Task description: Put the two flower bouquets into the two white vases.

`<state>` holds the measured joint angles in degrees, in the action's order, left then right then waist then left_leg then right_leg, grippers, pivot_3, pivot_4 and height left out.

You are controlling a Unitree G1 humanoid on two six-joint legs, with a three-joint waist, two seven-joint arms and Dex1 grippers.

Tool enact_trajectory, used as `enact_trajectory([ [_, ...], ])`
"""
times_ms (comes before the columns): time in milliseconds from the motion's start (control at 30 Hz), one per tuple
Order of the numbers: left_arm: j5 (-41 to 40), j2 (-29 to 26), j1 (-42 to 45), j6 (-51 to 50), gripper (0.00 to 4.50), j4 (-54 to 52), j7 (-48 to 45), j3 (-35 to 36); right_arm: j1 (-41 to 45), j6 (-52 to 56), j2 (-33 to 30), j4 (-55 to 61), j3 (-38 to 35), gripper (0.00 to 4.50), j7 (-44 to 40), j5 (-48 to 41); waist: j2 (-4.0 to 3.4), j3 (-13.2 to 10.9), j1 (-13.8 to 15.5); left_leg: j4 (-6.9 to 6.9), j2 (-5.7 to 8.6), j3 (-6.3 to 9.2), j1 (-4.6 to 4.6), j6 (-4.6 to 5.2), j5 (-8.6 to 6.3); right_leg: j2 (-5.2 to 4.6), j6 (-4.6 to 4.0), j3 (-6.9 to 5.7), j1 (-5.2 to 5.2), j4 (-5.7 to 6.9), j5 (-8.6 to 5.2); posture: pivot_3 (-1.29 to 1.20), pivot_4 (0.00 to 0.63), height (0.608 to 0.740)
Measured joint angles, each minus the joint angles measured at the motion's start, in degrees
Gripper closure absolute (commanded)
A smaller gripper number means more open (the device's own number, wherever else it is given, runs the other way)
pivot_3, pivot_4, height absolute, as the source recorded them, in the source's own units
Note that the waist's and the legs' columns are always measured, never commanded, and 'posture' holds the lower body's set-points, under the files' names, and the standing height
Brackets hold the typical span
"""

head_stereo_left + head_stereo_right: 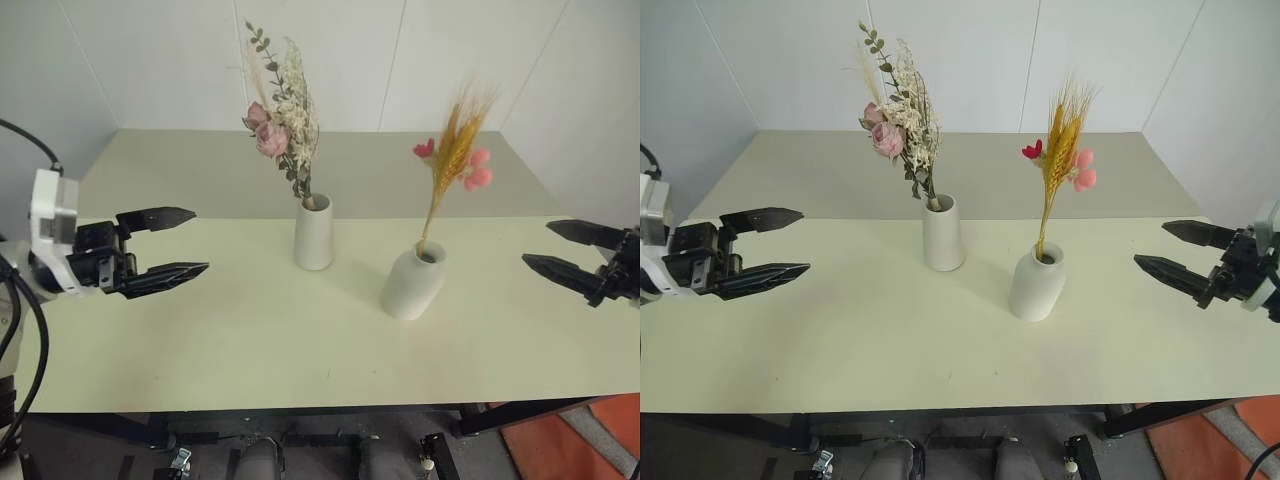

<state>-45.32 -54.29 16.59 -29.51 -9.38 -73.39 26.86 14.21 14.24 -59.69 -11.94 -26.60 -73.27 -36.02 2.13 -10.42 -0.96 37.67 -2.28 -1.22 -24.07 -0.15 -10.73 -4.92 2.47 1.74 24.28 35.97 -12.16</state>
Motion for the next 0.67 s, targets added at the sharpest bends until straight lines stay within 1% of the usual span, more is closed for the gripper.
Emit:
enact_trajectory([
  [133,-1.36,0.02,-4.81,-1.37,0.0,-2.79,1.57,3.2,1.41,-2.92,-0.39,-4.08,2.2,0.05,-3.83,2.87,0.0,0.0,-0.03,0.0,-0.02,-0.06,0.02,0.0,0.0,0.0,-0.17,0.04,0.02,0.02,-0.09,0.0,0.15,0.74],
  [267,-2.06,0.01,-7.92,-1.91,0.0,-4.81,3.03,5.93,2.98,-4.58,-0.4,-6.67,3.53,0.05,-4.82,5.12,0.0,0.0,0.04,0.0,-0.04,-0.1,0.04,-0.01,0.0,0.01,-0.22,0.06,0.03,0.03,-0.12,0.0,0.15,0.74],
  [400,-2.02,-0.02,-7.93,-1.83,0.0,-5.07,4.13,5.99,4.9,-5.41,-0.38,-8.05,5.38,0.05,-4.57,7.6,0.0,0.0,0.19,0.0,-0.04,-0.14,0.05,-0.01,-0.01,0.01,-0.24,0.07,0.02,0.02,-0.13,0.0,0.15,0.74],
  [667,0.33,-1.39,-4.03,0.25,0.0,-1.53,2.34,2.44,6.14,-6.62,-0.24,-8.88,7.44,0.05,-4.26,10.0,0.0,0.0,0.2,0.0,-0.04,-0.16,0.05,-0.01,-0.01,0.01,-0.23,0.08,0.04,0.03,-0.12,0.0,0.15,0.74],
])
